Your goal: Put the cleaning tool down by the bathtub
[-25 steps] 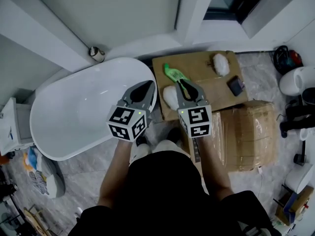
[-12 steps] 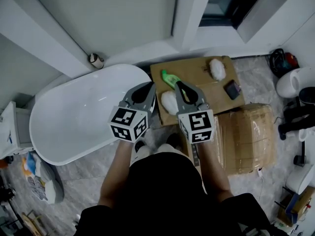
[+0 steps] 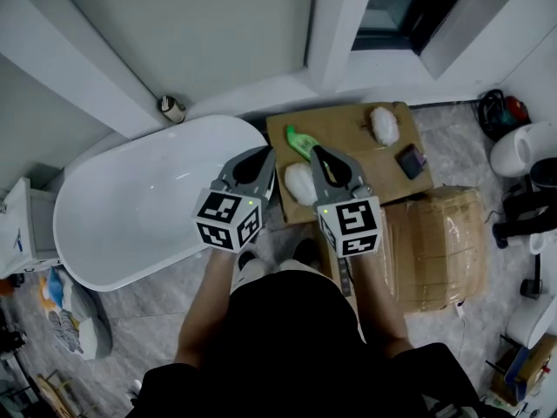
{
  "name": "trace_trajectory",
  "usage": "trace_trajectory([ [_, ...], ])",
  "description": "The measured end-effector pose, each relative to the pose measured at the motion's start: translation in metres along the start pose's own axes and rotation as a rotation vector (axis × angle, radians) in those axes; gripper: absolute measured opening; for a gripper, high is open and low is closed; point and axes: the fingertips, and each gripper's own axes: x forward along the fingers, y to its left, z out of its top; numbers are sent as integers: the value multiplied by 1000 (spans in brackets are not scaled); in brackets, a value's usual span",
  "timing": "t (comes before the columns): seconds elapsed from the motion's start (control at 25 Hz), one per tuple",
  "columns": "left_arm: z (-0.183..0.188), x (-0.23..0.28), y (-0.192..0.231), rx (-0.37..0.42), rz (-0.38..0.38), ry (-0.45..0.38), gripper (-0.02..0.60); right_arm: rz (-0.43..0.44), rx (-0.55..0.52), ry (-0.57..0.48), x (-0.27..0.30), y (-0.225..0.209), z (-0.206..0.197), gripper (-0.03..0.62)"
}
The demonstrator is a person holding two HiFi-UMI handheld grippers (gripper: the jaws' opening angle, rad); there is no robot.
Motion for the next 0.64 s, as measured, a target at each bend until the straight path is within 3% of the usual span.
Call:
trace_trajectory([
  [0.64,-2,9,-5,8,29,10,-2,25,11,12,-2,-14,-7,9],
])
